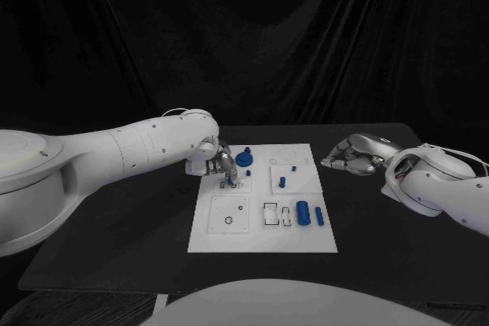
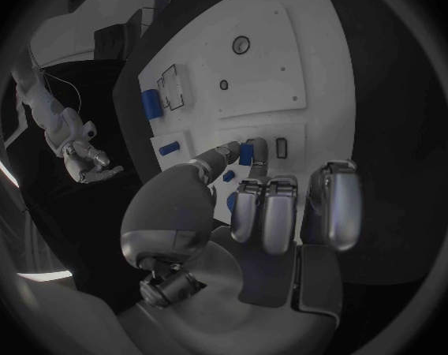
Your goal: Assemble the parts on the task board
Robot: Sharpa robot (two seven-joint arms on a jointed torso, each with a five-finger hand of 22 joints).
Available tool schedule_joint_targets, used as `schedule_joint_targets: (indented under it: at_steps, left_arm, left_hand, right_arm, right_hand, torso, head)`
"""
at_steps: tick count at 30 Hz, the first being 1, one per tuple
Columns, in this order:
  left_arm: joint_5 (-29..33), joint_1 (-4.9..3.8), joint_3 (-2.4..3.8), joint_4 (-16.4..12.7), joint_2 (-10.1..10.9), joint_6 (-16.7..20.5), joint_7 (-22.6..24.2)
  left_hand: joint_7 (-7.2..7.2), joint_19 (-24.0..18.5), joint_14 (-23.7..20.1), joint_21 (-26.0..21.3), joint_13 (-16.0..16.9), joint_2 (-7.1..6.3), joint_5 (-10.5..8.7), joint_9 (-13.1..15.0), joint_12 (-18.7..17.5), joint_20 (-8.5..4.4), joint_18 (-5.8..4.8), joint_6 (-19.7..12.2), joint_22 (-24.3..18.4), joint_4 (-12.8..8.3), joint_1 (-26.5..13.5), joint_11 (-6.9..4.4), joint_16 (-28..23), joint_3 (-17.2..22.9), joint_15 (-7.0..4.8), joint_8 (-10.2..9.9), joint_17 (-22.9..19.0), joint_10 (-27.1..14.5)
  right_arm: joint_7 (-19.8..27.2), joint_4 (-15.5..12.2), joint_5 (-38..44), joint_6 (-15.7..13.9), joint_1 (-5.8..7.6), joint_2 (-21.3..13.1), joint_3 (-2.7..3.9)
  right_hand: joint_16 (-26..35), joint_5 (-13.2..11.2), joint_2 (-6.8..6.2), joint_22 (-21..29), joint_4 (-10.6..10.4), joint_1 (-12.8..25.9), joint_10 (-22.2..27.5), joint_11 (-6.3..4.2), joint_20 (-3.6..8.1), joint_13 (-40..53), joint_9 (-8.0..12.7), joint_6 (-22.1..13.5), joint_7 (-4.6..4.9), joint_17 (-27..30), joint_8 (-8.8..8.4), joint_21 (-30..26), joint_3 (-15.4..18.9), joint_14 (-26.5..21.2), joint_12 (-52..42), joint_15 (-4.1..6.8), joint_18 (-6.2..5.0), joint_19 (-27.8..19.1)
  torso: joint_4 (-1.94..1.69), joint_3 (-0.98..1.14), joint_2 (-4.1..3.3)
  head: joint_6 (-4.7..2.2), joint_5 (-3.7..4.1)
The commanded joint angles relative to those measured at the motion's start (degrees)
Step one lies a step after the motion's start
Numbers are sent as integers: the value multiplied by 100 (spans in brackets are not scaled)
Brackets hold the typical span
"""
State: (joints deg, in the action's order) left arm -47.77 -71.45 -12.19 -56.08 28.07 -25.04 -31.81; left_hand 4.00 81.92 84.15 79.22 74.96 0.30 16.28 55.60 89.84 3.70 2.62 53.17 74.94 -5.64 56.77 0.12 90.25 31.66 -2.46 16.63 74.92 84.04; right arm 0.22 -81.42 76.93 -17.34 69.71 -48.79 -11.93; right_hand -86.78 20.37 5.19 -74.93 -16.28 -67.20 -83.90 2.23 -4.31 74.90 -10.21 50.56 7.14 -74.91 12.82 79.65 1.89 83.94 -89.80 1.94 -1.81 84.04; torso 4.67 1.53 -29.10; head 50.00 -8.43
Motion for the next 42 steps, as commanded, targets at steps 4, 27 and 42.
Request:
schedule_joint_targets:
  at_steps: [4, 27, 42]
  left_arm:
    - [55, 40, 5, 25, -33, -34, 10]
    - [55, 95, 5, 106, -92, 66, 9]
    - [55, 142, 4, 120, -114, 119, 9]
  left_hand:
    - [-34, -38, 585, -59, 1504, 32, -60, -10, 16, 8, 35, 49, 1111, -58, -31, -23, -25, 7, -17, -53, 1508, 596]
    - [-22, -91, 585, -129, 1504, 98, -170, -43, 16, 17, 52, 56, 1087, -28, -45, -12, -25, -23, -8, -107, 1508, 596]
    - [-15, -144, 585, -198, 1504, 143, -181, -54, 16, 23, 69, 59, 1064, -8, -40, -5, -25, -39, 0, -129, 1508, 596]
  right_arm:
    - [-72, -17, 9, 6, -14, -8, 4]
    - [-77, -20, 9, 36, -14, -9, 4]
    - [-80, -17, 9, 61, -14, -12, 4]
  right_hand:
    - [38, 34, -11, -1129, 22, -47, -610, 29, -27, 1510, 1, -35, -4, -856, -11, -19, -28, 466, -20, -36, -93, 94]
    - [45, 35, -14, -1124, 22, -65, -610, 30, -28, 1510, 1, -34, -3, -843, -11, -36, -30, 463, -20, -36, -96, 88]
    - [55, 34, -15, -1120, 19, -68, -610, 30, -28, 1510, 1, -34, -2, -826, -11, -47, -29, 460, -20, -37, -99, 83]
  torso:
    - [1, 4, 4]
    - [2, 4, 4]
    - [4, 5, 6]
  head:
    - [0, 1]
    - [0, 0]
    - [0, -6]
